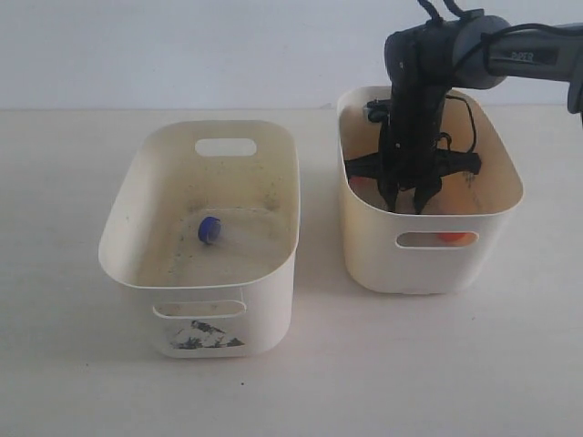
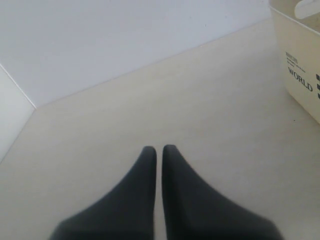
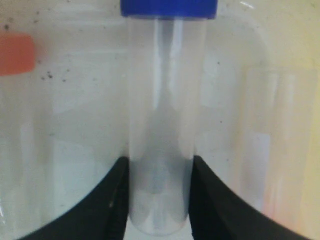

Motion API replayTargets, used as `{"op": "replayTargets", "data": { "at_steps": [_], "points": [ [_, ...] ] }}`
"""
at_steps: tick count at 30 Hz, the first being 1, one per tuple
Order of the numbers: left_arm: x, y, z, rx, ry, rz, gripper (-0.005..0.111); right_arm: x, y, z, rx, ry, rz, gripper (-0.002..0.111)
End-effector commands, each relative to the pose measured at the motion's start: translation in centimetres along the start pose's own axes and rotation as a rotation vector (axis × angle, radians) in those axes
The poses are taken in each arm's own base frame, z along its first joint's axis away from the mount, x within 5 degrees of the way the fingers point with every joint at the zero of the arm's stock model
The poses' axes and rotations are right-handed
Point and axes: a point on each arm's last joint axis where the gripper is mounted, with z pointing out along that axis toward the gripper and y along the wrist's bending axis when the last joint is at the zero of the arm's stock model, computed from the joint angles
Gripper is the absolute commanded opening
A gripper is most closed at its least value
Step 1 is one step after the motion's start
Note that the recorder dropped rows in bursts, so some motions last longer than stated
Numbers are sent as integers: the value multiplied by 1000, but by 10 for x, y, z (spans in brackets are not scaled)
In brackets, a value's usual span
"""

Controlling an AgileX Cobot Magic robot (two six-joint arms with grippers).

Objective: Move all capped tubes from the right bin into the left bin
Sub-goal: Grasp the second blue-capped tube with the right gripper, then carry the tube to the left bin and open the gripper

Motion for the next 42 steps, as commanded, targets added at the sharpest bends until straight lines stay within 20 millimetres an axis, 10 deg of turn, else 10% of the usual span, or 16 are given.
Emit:
{"op": "replayTargets", "data": {
  "at_steps": [1,9,13,19,28,32,38,42],
  "points": [
    [-1,0,0,5,-6,-11,4,3,-9,1,53,47,1,0],
    [-1,0,0,5,-6,-11,4,6,-16,-54,30,-23,-12,0],
    [-1,0,0,5,-6,-11,4,14,-23,-114,-27,-142,-49,0],
    [-1,0,0,5,-6,-11,4,51,10,-200,-549,-212,-259,0],
    [-1,0,0,5,-6,-11,4,121,116,-215,-607,-266,-802,0],
    [-1,0,0,5,-6,-11,4,124,128,-209,-503,-325,-865,10],
    [-1,0,0,5,-6,-11,4,119,133,-194,-473,-289,-805,55],
    [-1,0,0,5,-6,-11,4,117,132,-190,-450,-274,-761,30]
  ]
}}
